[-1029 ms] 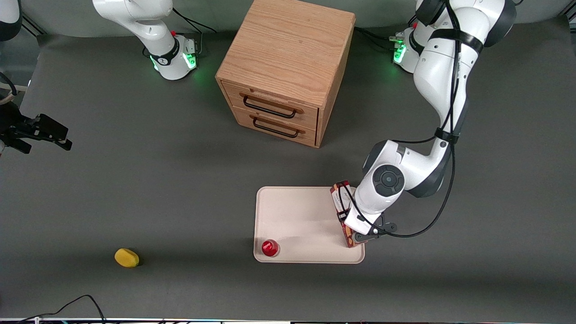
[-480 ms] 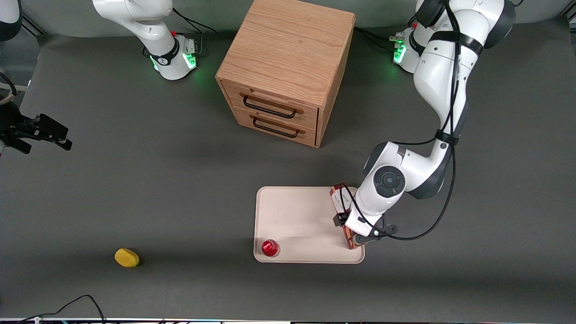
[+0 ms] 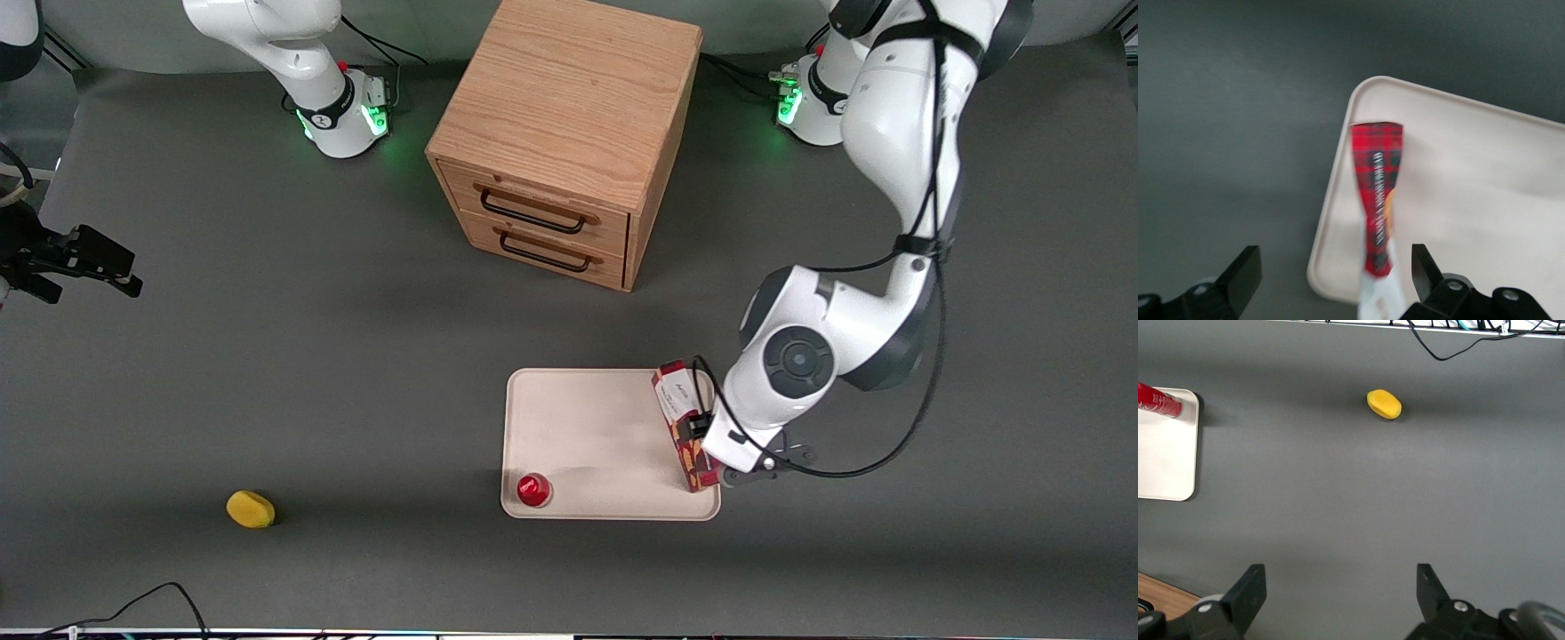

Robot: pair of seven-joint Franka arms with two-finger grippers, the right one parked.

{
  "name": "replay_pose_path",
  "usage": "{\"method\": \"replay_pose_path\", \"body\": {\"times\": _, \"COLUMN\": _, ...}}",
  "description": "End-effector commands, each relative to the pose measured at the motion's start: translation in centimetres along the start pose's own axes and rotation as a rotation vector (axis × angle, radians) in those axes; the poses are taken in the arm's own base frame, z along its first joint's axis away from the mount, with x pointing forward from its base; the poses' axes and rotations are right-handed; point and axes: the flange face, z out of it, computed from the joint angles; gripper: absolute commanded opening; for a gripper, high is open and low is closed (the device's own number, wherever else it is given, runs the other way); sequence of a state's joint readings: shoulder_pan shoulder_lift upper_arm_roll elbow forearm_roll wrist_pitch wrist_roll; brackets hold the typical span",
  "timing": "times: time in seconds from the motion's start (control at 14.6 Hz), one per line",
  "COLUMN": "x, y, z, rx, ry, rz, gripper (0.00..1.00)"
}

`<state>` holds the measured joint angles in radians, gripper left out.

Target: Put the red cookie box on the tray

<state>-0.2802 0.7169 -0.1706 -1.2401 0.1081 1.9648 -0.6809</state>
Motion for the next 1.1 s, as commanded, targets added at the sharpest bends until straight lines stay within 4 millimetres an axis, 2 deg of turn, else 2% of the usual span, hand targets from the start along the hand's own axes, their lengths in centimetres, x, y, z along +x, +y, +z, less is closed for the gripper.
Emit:
{"method": "replay_pose_path", "body": {"times": 0.0, "x": -0.2, "y": -3.2, "z": -5.6, "rx": 0.046, "ry": -0.028, "rz": 0.055, "gripper": 1.00}}
{"method": "replay_pose_path", "body": {"times": 0.34, "x": -1.2, "y": -8.0, "z": -14.2, "rx": 0.084, "ry": -0.057, "rz": 0.136, "gripper": 1.00}}
{"method": "replay_pose_path", "body": {"times": 0.55, "x": -1.8, "y": -12.1, "z": -19.2, "rx": 0.090, "ry": -0.067, "rz": 0.168, "gripper": 1.00}}
{"method": "replay_pose_path", "body": {"times": 0.89, "x": -3.5, "y": -21.0, "z": -26.9, "rx": 0.119, "ry": -0.108, "rz": 0.229, "gripper": 1.00}}
{"method": "replay_pose_path", "body": {"times": 1.03, "x": -4.3, "y": -23.9, "z": -28.8, "rx": 0.124, "ry": -0.121, "rz": 0.226, "gripper": 1.00}}
